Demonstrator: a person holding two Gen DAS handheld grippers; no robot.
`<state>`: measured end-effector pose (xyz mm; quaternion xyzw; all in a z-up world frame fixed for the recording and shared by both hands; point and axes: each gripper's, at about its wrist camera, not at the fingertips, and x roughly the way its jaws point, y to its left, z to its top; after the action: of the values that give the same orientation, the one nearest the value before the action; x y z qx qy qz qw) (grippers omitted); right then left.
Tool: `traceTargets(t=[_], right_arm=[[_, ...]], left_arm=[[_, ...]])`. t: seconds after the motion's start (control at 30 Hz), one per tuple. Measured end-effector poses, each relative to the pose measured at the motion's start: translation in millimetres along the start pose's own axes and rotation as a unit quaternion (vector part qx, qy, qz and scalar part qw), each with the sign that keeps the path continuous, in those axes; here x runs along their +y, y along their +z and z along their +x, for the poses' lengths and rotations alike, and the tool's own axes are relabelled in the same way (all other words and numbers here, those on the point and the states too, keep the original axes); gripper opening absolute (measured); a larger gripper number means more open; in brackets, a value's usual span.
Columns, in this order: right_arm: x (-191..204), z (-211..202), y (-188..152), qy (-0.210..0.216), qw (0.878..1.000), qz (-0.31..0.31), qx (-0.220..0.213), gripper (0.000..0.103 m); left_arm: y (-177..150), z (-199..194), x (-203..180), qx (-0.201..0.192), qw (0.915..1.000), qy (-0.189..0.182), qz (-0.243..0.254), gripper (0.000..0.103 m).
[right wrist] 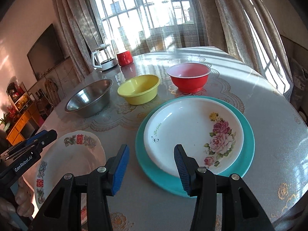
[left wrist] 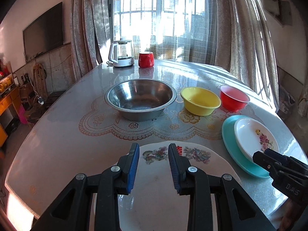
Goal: Organize plates and bowls
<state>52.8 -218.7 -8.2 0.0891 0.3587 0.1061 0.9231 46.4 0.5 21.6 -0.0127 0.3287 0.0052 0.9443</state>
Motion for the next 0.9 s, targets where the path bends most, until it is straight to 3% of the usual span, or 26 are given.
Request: traceTargets(t=[0.3,0.63,0.9], right_arm=[[24.0,30.2,-14.1,0.098,0.992,0.011,0.073,0.049],[28.8,38.9,-22.0,0.113,0.989,0.015,0.092,0.049],[31.9,40.8,-25.8,0.138,0.985,0.008,0.102,0.049]], left_arm=[[-3.7,2.2,30.7,0.009,0.9996,-0.007,-0.025,0.032],[-14.9,-3.1,86.0,0.013,0.9974,-0.040,-0.059,0.033],[-38.7,-3.3,119.8,0.039,0.9934,-0.058,-0.091,0.033]])
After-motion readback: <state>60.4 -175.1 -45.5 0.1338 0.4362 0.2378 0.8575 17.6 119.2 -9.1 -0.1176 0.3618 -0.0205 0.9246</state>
